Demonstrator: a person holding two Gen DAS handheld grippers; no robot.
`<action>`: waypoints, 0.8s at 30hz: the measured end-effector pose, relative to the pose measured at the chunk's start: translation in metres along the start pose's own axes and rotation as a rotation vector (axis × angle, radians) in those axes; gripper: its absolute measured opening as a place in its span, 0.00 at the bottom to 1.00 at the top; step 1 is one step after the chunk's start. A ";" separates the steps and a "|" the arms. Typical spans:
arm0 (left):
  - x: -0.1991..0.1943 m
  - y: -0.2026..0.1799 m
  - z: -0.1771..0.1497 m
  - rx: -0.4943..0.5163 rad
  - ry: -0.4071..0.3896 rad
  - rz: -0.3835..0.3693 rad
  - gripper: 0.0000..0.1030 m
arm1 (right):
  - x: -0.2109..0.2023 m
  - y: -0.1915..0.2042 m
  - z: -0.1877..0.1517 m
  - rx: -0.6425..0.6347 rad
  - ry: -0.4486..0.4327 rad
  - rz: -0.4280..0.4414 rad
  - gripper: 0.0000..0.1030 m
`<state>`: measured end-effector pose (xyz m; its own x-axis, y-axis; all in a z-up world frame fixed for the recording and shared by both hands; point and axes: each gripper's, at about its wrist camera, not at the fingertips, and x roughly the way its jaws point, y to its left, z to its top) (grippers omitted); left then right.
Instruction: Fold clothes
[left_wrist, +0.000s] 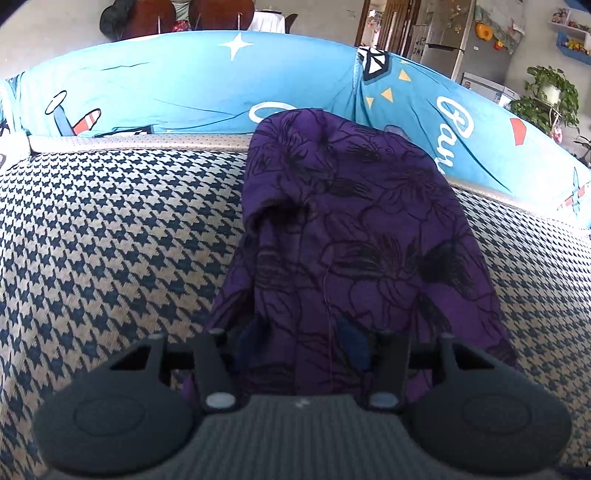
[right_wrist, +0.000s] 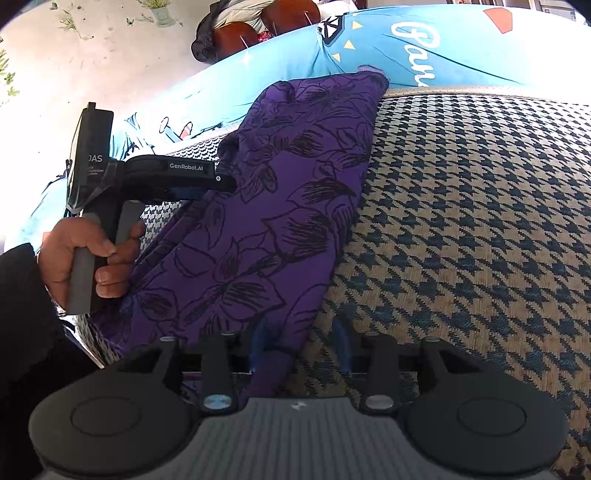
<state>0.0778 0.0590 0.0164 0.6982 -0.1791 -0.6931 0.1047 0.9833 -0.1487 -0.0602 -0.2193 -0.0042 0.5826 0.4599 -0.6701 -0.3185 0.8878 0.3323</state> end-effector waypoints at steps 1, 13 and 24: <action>0.000 0.000 0.000 0.000 0.002 -0.001 0.47 | 0.000 0.000 0.000 -0.001 0.000 0.000 0.39; 0.001 -0.006 -0.001 0.029 -0.011 0.058 0.13 | 0.001 0.004 0.000 -0.035 -0.006 -0.008 0.41; -0.019 -0.017 0.003 0.088 -0.110 0.198 0.09 | 0.002 0.006 -0.001 -0.051 -0.014 -0.010 0.43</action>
<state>0.0654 0.0459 0.0343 0.7835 0.0173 -0.6212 0.0158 0.9987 0.0478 -0.0616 -0.2129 -0.0041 0.5959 0.4516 -0.6640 -0.3500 0.8903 0.2914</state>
